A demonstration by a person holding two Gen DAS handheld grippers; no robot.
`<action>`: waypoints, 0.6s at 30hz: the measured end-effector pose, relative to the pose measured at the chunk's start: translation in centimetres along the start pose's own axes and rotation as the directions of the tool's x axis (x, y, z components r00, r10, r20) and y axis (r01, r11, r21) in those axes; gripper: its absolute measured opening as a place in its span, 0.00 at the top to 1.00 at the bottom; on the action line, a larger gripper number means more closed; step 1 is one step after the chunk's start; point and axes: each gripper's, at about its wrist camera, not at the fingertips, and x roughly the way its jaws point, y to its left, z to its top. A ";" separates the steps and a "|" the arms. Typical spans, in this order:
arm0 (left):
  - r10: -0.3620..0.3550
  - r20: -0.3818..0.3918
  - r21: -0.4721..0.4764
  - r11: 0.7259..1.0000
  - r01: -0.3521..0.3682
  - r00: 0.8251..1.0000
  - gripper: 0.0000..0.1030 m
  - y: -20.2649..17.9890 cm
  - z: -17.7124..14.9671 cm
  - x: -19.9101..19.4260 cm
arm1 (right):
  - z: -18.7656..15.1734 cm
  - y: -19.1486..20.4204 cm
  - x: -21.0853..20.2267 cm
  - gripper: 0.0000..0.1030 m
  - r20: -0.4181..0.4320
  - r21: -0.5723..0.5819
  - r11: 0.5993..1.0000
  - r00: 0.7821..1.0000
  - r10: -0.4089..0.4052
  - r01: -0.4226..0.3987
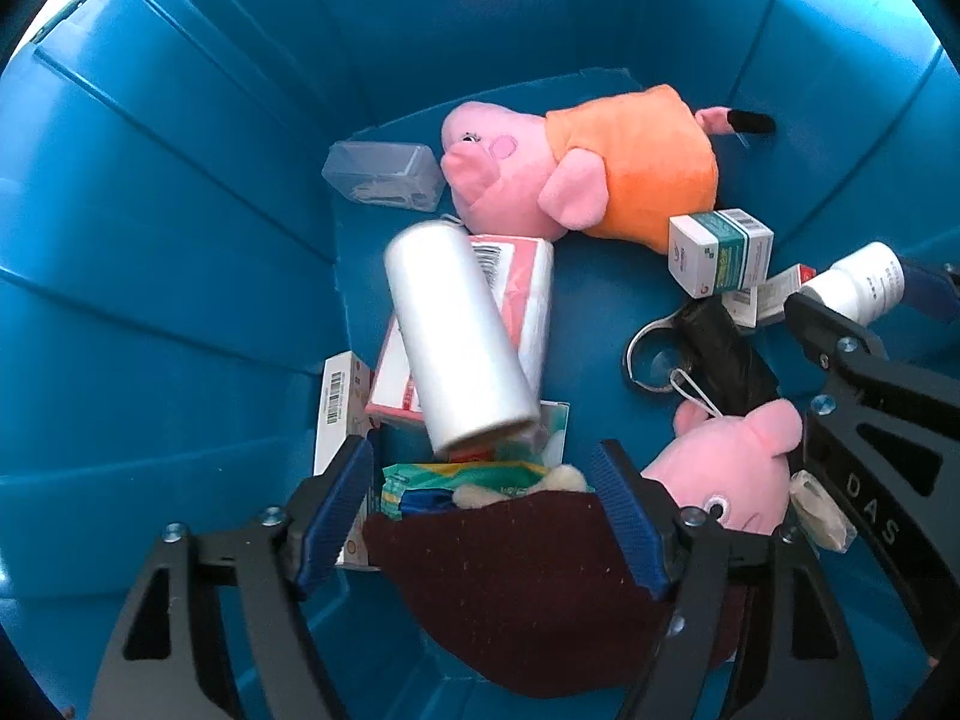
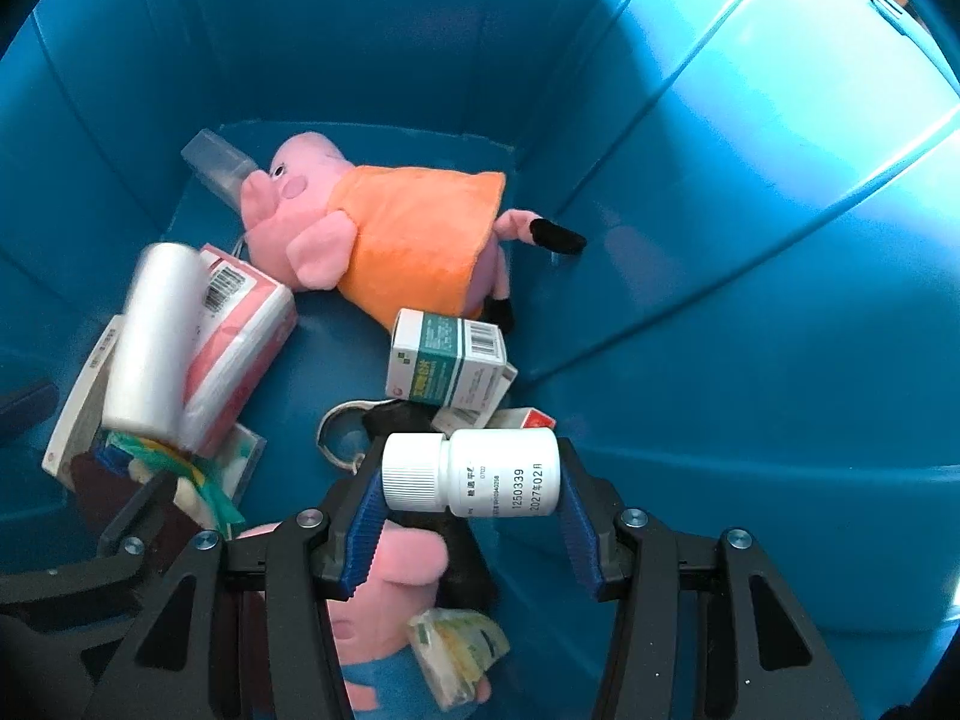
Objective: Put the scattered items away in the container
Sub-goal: 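Open both tools to drop the tube roll and pill bottle into the crate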
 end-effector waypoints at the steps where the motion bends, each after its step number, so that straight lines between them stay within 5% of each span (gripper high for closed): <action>1: 0.000 0.003 0.003 1.000 0.000 1.000 0.27 0.0 0.0 -0.1 | 0.0 0.0 0.0 0.48 0.000 -0.002 1.000 1.000 0.001 -0.001; 5: 0.003 0.007 0.005 1.000 -0.003 1.000 0.27 0.0 -0.1 -0.2 | 0.1 0.0 -0.2 0.35 0.009 0.006 1.000 1.000 0.011 -0.011; 18: 0.005 0.009 0.011 1.000 -0.005 1.000 0.27 -0.4 0.2 -0.3 | -0.3 0.3 -0.1 0.29 -0.007 -0.004 1.000 1.000 0.011 -0.011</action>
